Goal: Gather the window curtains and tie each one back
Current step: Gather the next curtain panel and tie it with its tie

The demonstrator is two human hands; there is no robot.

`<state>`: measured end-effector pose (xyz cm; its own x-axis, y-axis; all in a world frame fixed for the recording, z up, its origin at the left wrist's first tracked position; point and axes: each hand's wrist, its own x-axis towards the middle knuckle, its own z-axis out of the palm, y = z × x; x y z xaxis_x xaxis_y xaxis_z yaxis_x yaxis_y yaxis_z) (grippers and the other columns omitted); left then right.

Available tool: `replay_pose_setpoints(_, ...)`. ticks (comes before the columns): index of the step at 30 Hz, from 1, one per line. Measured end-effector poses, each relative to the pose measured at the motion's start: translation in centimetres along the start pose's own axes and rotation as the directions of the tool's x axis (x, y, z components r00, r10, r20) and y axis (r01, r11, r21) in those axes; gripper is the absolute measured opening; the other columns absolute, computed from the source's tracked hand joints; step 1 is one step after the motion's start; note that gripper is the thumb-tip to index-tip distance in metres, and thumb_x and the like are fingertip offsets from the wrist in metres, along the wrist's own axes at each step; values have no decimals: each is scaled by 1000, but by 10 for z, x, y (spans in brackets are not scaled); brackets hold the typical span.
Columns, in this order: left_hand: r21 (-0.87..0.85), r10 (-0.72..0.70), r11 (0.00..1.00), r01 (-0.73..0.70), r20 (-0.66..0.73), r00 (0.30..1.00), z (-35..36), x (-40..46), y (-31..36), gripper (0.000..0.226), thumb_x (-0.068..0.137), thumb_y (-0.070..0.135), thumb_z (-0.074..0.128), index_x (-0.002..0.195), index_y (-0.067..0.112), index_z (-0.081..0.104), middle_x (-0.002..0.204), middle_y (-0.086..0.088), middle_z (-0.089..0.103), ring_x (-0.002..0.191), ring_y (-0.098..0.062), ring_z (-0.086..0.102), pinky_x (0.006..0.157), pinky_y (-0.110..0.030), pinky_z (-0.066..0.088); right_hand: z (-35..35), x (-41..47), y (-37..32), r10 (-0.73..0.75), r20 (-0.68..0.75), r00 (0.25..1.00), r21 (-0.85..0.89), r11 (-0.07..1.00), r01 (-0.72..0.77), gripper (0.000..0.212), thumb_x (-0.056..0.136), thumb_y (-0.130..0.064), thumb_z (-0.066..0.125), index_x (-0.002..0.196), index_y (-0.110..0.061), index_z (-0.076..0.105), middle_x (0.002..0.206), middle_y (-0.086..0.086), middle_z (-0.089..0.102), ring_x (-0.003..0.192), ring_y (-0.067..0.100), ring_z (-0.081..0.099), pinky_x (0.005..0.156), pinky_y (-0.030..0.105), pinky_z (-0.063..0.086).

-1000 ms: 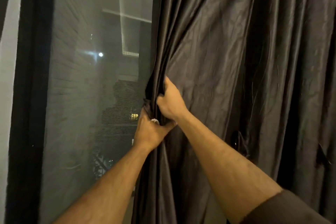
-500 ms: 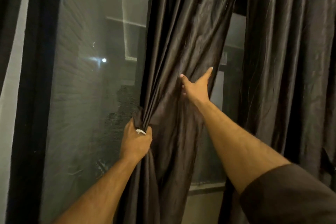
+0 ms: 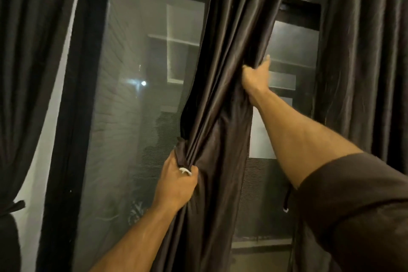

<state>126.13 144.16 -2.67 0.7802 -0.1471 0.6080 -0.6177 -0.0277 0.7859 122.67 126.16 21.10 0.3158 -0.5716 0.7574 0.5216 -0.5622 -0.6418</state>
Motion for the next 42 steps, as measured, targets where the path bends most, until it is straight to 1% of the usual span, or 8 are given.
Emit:
replay_pose_setpoints(7,-108,87,990,-92,-47,995,-1,8,-11,66,88,-2,65,143,30,48,107,30,54,87,28,54,66,6,39,74,-18,-36,-286,346,894,-284,876,390,91,95,-11,63,165,-24,6,146,11,58,128,34,59,109,44,48)
replay_pose_setpoints(12,-181,111,973,-142,-172,979,-22,11,-11,75,86,-2,69,152,18,40,129,15,52,121,-1,53,79,12,30,146,-40,-56,-335,504,796,-280,808,518,89,97,-11,57,166,-19,2,137,16,64,116,36,64,99,41,51)
replay_pose_setpoints(15,-115,210,962,-249,-278,938,-39,14,-11,74,84,-10,71,150,5,41,124,17,44,106,29,36,80,15,23,176,-47,-71,-325,604,728,-226,806,547,86,98,-6,56,166,-16,3,148,16,56,130,33,57,108,31,43)
replay_pose_setpoints(19,-70,225,964,-257,-309,924,-45,22,-22,73,83,-7,72,148,7,44,125,17,49,115,15,43,85,13,25,184,-54,-86,-322,718,617,-128,810,572,79,99,0,54,165,-13,13,157,10,47,141,24,47,109,18,35)
replay_pose_setpoints(26,-75,162,980,-185,-239,957,-46,23,-49,79,83,7,75,153,21,40,142,1,56,130,-15,55,113,-37,46,134,-76,-39,-283,647,708,-100,889,447,99,93,0,59,165,-16,-7,163,10,37,144,23,43,120,35,35)
replay_pose_setpoints(32,56,270,963,-264,-229,935,-41,5,-48,94,80,10,80,158,18,28,154,6,40,139,0,36,108,-1,24,66,-117,21,-123,513,849,-76,979,187,96,103,-6,53,161,-23,-21,166,2,31,144,14,40,119,30,34)
replay_pose_setpoints(37,78,244,970,-232,-224,943,-33,-3,-47,85,77,37,76,151,12,42,149,-4,52,137,-11,48,111,-16,38,34,-169,72,-40,418,908,-118,988,97,57,107,-7,45,158,-14,20,135,-10,56,105,-14,60,87,8,47)
replay_pose_setpoints(42,0,174,983,-182,-291,941,-32,-19,-36,74,81,26,82,140,11,40,119,10,62,113,-7,62,94,-20,51,33,-203,84,54,423,905,-86,996,-19,36,111,-31,43,136,-9,54,133,-1,62,121,10,59,107,35,48)
